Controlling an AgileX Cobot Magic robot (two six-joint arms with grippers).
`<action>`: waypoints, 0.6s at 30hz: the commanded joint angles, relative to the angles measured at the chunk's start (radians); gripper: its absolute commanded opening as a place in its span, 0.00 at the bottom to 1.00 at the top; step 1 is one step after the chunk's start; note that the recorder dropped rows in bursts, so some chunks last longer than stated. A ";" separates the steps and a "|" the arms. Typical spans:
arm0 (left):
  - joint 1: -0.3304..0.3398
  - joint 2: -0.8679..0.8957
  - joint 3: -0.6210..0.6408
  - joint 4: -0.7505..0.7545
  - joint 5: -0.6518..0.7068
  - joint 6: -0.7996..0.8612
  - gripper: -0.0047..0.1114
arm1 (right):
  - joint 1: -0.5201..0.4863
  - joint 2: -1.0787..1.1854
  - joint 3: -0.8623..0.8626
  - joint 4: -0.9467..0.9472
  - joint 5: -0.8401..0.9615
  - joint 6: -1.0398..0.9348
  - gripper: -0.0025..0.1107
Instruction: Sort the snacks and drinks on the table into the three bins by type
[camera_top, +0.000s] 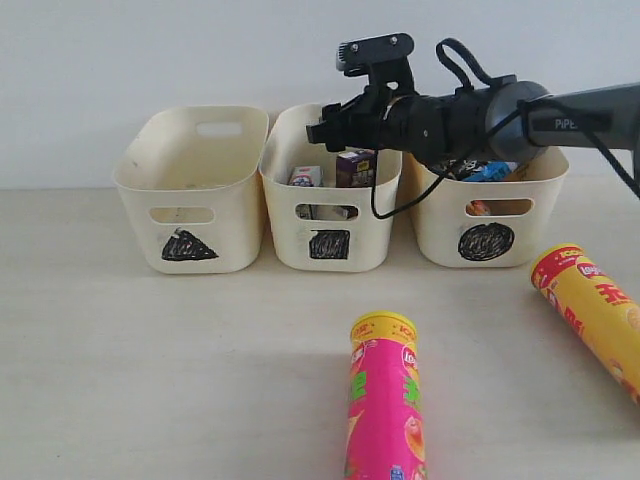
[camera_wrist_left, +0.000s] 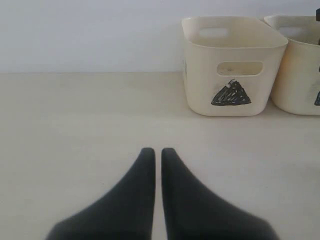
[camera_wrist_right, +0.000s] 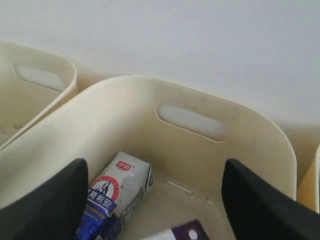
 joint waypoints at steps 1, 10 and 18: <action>0.003 -0.004 -0.003 -0.001 -0.006 -0.006 0.08 | -0.001 -0.040 -0.005 -0.010 0.083 -0.037 0.63; 0.003 -0.004 -0.003 -0.001 -0.006 -0.006 0.08 | -0.001 -0.276 -0.005 -0.100 0.702 -0.174 0.03; 0.003 -0.004 -0.003 0.061 -0.021 0.077 0.08 | -0.085 -0.371 -0.001 -0.165 1.083 -0.138 0.02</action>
